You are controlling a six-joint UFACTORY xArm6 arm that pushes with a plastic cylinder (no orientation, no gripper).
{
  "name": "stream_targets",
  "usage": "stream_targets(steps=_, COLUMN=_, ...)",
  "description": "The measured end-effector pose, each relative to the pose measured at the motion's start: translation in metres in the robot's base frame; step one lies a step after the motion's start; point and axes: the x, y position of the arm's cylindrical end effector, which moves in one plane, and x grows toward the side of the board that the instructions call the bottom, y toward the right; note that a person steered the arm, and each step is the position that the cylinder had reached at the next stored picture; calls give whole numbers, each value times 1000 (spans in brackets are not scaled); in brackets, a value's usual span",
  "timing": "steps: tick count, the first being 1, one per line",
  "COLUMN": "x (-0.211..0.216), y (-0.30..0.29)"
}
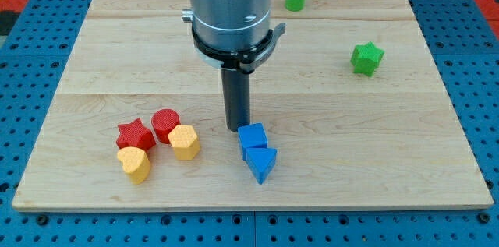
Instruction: Move green circle to green star
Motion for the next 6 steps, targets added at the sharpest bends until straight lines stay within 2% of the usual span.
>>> stream_targets(steps=2, x=-7, y=19)
stream_targets(steps=6, x=-204, y=3)
